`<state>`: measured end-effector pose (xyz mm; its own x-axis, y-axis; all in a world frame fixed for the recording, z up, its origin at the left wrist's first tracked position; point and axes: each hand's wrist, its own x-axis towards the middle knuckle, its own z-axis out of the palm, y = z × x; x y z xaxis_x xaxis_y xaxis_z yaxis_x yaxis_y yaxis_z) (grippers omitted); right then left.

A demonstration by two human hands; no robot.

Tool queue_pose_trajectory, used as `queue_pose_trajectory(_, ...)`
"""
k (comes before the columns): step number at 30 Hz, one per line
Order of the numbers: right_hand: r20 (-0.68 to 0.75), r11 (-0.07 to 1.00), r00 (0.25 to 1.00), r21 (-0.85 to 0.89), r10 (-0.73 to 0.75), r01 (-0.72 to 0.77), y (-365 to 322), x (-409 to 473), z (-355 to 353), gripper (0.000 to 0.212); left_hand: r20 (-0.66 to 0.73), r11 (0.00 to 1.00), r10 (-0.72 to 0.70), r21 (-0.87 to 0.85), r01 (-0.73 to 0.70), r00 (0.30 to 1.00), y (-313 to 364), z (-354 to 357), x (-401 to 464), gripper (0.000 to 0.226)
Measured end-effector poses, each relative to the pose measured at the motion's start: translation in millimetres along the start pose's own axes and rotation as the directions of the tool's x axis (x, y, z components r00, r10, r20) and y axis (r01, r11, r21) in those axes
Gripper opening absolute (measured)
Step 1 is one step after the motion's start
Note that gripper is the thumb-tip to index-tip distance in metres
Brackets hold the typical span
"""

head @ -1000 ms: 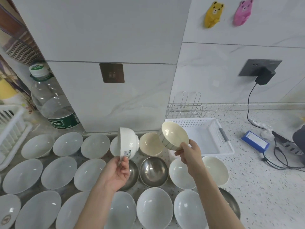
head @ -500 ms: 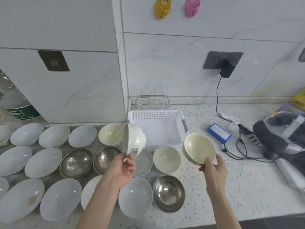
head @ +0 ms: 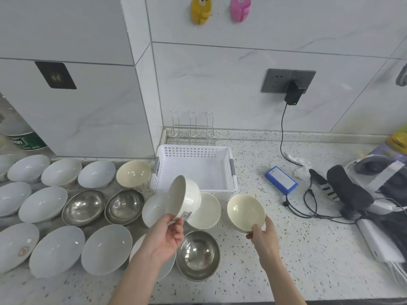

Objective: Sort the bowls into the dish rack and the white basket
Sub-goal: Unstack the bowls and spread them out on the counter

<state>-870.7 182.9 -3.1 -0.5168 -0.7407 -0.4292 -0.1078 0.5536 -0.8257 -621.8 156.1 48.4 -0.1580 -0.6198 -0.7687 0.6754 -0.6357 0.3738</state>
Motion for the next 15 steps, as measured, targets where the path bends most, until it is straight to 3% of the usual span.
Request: queue_pose_trajectory(15, 0.124, 0.998, 0.992, -0.061, 0.015, -0.008, -1, 17, 6, 0.057, -0.044, 0.998, 0.068, 0.005, -0.067, 0.997, -15, -4, 1, 0.016)
